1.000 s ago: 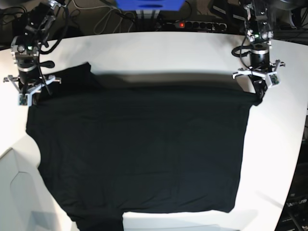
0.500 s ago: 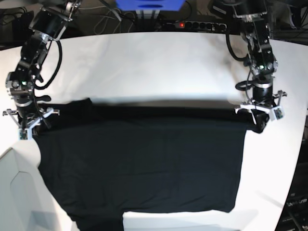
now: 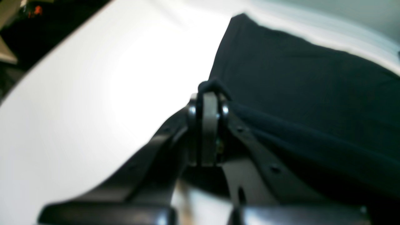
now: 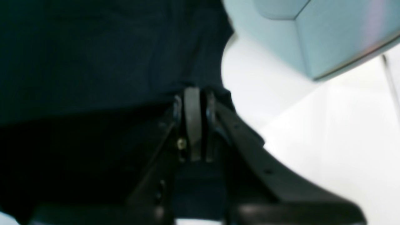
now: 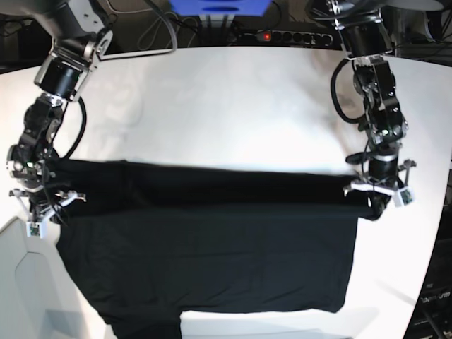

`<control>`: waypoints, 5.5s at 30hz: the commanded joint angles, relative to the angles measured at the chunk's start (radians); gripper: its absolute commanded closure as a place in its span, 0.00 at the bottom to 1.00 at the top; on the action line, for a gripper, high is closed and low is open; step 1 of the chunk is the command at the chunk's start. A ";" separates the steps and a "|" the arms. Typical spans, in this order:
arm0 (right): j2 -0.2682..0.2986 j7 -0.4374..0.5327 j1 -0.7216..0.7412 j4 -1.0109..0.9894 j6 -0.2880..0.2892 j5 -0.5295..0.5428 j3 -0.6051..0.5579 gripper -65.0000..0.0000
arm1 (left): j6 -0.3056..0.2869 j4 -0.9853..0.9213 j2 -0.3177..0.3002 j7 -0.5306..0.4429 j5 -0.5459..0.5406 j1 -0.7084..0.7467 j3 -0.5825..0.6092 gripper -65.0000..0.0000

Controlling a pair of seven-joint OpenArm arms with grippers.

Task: Fold the T-shirt properly
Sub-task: 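Lift the shoulder edge with both grippers and pull it across the shirt, then lower the held shoulder edge onto the shirt body with both grippers, then lift the folded edge with both grippers and drag it back toward the arms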

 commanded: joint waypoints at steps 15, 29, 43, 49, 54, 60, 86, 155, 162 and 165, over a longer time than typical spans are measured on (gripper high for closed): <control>0.024 0.141 0.115 -0.153 -0.001 0.004 -0.110 1.00 | 0.003 -0.048 -0.012 -0.035 0.003 -0.054 -0.004 1.00; 0.067 0.145 0.178 -0.252 -0.001 0.004 -0.107 1.00 | 0.002 -0.128 -0.020 -0.035 0.003 -0.097 -0.004 1.00; 0.063 0.170 0.198 -0.253 -0.001 0.006 -0.109 1.00 | 0.002 -0.143 -0.018 -0.032 0.003 -0.115 -0.004 1.00; 0.063 0.165 0.195 -0.253 -0.001 0.006 -0.110 0.84 | 0.003 -0.143 -0.017 -0.026 0.003 -0.117 -0.004 0.74; 0.063 0.165 0.193 -0.245 -0.001 0.006 -0.110 0.62 | 0.003 -0.137 -0.018 -0.029 0.003 -0.117 -0.004 0.42; 0.068 0.164 0.193 -0.242 -0.001 0.006 -0.109 0.50 | 0.003 -0.074 -0.020 -0.026 -0.003 -0.097 -0.013 0.35; 0.071 0.170 -0.014 -0.015 0.002 0.009 -0.100 0.50 | 0.002 -0.284 0.006 -0.034 -0.005 -0.043 -0.004 0.35; 0.085 0.224 -0.525 0.256 0.141 0.010 0.193 1.00 | 0.002 0.127 0.000 -0.026 -0.005 0.417 -0.015 0.99; 0.120 0.115 -0.416 0.262 0.143 0.009 0.192 1.00 | 0.002 0.196 0.000 -0.025 -0.005 0.402 -0.069 0.99; 0.128 0.076 -0.348 0.262 0.143 0.007 0.187 1.00 | 0.002 0.226 -0.001 -0.025 0.000 0.365 -0.070 0.99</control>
